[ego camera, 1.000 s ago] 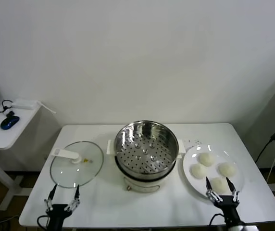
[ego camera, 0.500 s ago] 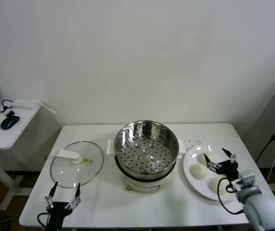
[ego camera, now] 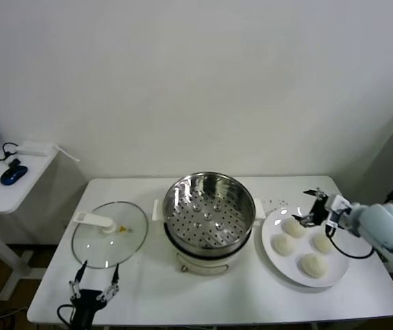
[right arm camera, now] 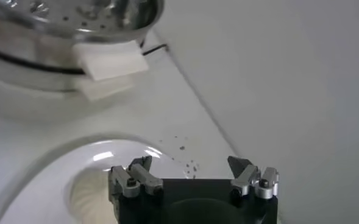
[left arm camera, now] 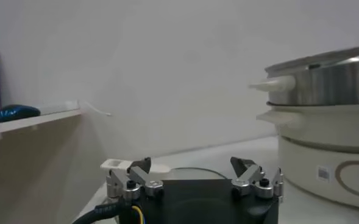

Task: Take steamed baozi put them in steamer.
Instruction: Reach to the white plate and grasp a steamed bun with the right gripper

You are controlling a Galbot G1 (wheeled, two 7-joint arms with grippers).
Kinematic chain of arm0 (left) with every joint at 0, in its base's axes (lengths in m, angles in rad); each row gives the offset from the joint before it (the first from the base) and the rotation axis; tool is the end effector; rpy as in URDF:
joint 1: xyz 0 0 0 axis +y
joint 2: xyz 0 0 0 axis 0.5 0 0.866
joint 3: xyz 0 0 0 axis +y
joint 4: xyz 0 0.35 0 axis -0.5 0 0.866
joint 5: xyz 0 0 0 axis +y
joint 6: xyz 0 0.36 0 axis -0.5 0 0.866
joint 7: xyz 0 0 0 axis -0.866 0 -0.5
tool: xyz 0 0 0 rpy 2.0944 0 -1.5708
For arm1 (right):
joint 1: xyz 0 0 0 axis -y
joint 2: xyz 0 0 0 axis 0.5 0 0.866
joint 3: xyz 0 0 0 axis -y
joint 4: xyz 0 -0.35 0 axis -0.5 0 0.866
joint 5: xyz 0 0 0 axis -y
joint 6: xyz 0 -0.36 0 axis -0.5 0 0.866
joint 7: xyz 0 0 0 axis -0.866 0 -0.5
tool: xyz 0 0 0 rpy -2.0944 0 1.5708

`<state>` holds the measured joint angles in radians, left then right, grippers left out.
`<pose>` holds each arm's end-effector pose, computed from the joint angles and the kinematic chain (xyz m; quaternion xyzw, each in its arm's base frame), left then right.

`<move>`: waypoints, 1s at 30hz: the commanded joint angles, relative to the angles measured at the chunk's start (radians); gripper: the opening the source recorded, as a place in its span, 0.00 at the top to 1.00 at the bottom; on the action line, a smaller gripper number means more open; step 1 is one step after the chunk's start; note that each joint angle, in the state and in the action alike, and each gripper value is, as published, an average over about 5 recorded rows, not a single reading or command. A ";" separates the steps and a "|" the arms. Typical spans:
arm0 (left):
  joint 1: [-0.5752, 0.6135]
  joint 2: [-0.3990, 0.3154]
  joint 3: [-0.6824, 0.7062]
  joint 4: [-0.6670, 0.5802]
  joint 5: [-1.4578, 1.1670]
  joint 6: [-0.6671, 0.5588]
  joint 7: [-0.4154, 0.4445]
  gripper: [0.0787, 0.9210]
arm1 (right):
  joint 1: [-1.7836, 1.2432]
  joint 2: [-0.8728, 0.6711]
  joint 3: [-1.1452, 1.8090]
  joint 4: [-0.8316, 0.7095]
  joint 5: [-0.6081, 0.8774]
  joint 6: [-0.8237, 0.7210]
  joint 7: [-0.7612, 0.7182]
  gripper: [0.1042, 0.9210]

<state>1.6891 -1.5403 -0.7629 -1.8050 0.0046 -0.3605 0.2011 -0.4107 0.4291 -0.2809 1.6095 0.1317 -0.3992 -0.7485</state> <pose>0.1145 0.0911 -0.4150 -0.0124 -0.9962 -0.0810 0.0302 0.4238 -0.1978 -0.1537 0.3641 -0.7476 0.4602 0.3109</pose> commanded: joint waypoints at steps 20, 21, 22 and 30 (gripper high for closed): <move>-0.002 -0.001 -0.017 0.057 0.020 -0.036 0.007 0.12 | 0.837 0.297 -1.079 -0.579 0.043 0.298 -0.440 0.12; -0.002 0.000 -0.019 0.058 0.020 -0.036 0.007 0.12 | 0.809 0.304 -1.052 -0.590 0.037 0.296 -0.436 0.12; -0.002 0.001 -0.020 0.060 0.021 -0.036 0.007 0.12 | 0.782 0.311 -1.024 -0.601 0.030 0.293 -0.433 0.12; -0.005 0.003 -0.027 0.077 0.035 -0.039 0.006 0.12 | 0.612 0.378 -0.842 -0.701 -0.017 0.295 -0.400 0.12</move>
<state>1.6834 -1.5390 -0.7870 -1.7392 0.0330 -0.3959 0.2067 0.3166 0.7336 -1.2091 1.0268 0.1455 -0.1228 -1.1407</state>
